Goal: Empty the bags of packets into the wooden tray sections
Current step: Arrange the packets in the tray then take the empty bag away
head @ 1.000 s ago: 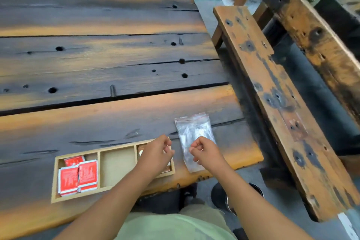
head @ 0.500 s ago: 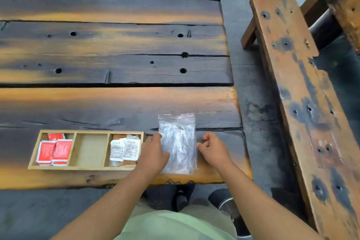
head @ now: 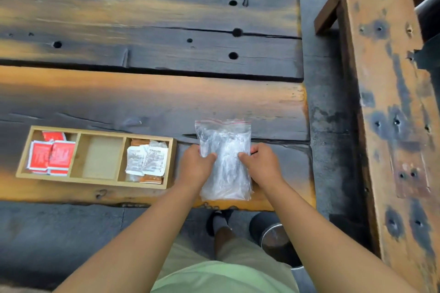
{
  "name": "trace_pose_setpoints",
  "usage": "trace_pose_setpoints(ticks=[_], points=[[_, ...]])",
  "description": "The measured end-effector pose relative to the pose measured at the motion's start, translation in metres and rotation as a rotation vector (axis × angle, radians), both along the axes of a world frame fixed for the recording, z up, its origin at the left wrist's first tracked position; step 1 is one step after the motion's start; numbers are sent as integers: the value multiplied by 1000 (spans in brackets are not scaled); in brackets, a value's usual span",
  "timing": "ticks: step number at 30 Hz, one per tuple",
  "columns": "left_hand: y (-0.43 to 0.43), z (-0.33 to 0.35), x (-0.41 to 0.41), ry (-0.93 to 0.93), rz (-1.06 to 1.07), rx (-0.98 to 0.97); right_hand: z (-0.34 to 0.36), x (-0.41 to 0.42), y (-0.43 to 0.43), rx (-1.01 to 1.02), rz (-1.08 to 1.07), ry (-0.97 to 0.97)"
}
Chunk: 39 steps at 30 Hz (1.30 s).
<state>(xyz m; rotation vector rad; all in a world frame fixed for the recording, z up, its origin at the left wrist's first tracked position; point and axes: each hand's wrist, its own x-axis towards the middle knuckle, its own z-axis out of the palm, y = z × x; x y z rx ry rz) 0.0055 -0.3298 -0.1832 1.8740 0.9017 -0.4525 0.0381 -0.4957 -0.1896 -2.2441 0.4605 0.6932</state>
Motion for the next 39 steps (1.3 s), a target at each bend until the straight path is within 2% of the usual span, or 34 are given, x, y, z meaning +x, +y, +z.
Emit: trace_pose_setpoints(ticks=[6, 10, 15, 24, 30, 34, 39], points=[[11, 19, -8, -70, 39, -260, 4, -4, -1, 125, 34, -35], [29, 38, -16, -110, 20, -306, 23, -2, 5, 334, -39, -8], [56, 69, -21, -162, -39, -365, 56, 1, 17, 462, -89, 4], [105, 122, -1, -273, -168, -421, 118, -2, 49, 598, -67, 13], [159, 143, 18, -331, -328, -500, 159, -12, 92, 625, -140, -92], [192, 156, 20, -363, -386, -663, 177, -21, 122, 645, -222, -158], [215, 170, 20, -361, -299, -863, 182, -40, 145, 779, -347, -202]])
